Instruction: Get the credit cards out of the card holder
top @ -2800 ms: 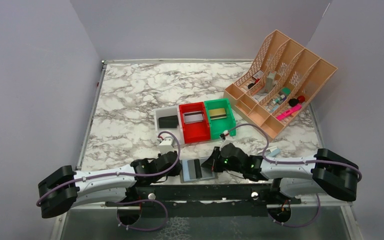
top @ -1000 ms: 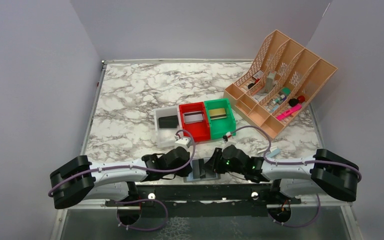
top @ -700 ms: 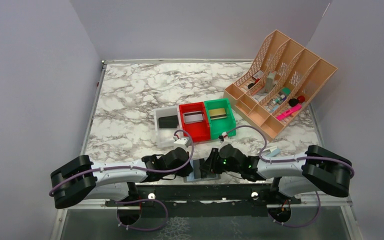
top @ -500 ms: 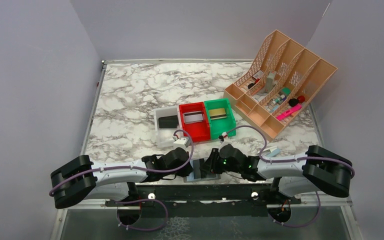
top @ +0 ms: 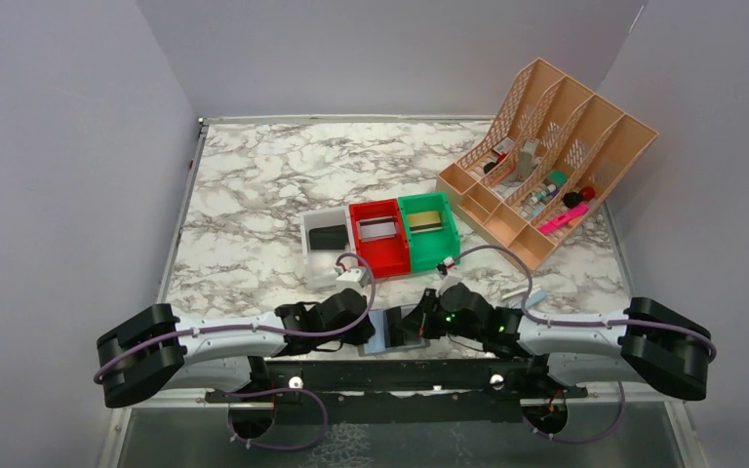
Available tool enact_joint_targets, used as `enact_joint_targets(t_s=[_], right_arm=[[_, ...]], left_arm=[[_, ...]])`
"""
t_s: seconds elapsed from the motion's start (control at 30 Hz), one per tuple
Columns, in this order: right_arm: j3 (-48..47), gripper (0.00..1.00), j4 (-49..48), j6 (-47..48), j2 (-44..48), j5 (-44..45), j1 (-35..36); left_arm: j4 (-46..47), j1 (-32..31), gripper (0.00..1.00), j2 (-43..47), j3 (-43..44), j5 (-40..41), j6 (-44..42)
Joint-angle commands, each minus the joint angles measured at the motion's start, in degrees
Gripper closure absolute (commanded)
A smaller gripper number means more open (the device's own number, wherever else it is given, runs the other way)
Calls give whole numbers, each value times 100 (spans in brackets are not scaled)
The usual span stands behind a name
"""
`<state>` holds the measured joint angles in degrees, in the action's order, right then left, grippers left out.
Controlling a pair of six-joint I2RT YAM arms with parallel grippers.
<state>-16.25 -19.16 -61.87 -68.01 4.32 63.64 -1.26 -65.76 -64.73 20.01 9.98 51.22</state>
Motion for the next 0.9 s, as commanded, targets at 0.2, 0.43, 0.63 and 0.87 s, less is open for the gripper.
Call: enact_joint_targets(t_s=[0.2,0.43,0.63,0.87], right_arm=[[342,99,516,144,1215,569,-9],[829,99,106,150,1976,617,-9],[1002,99,-285,174,2102,510,-9],[1221,99,-1235,73,1851,240,-9]], left_arm=[[-1088,-25,70,347,-18,367,-182],[-1216,-3,39,861,363,411,-463],[-558,261,24,1163,366,-389,-883],[840,826,24,1249,-128,-1858,-893]])
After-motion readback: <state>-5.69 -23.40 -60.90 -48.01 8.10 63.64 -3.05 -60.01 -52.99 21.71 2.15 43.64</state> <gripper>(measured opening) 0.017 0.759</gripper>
